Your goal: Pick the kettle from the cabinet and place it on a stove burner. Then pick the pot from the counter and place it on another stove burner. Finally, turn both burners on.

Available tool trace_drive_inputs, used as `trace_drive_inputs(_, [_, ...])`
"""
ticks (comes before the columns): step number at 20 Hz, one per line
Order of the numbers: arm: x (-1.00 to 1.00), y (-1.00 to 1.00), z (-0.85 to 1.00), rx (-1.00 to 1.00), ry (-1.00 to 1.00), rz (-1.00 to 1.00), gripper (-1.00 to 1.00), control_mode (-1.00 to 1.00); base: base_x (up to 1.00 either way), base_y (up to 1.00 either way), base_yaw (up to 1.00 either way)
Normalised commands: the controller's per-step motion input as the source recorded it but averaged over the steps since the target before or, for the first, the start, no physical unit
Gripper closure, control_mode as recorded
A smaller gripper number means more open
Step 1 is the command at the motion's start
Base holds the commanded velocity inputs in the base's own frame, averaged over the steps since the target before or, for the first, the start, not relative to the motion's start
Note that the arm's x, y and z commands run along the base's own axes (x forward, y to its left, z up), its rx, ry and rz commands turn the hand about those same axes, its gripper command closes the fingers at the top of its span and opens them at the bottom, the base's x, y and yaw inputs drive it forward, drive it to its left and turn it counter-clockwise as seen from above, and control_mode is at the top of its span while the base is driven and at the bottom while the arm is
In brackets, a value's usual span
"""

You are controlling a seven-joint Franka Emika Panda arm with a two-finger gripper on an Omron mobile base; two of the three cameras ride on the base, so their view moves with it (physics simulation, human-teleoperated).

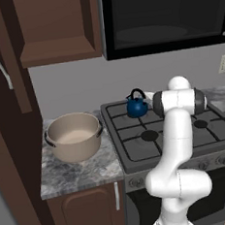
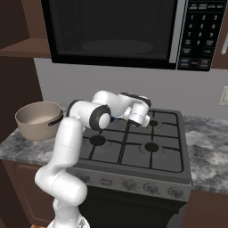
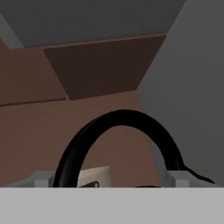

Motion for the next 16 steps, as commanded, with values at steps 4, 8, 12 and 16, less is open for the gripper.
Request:
trace_drive_inputs(4, [0.00,-0.10,-0.03,0.00,-0.02,0.00,-1.00,-1.00,0.00,0.00,0.00])
trace_drive_inputs(8, [-0.01,-0.11,-0.01,0.00,-0.04,0.00,-1.00,-1.00,0.00,0.00,0.00])
trace_drive_inputs(12, [-0.07,-0.09,0.00,0.00,-0.05,0.00,-1.00,-1.00,0.00,0.00,0.00])
trace_drive_inputs(16, [-0.15,-0.05,0.00,0.00,-0.05,0.00,-1.00,-1.00,0.00,0.00,0.00])
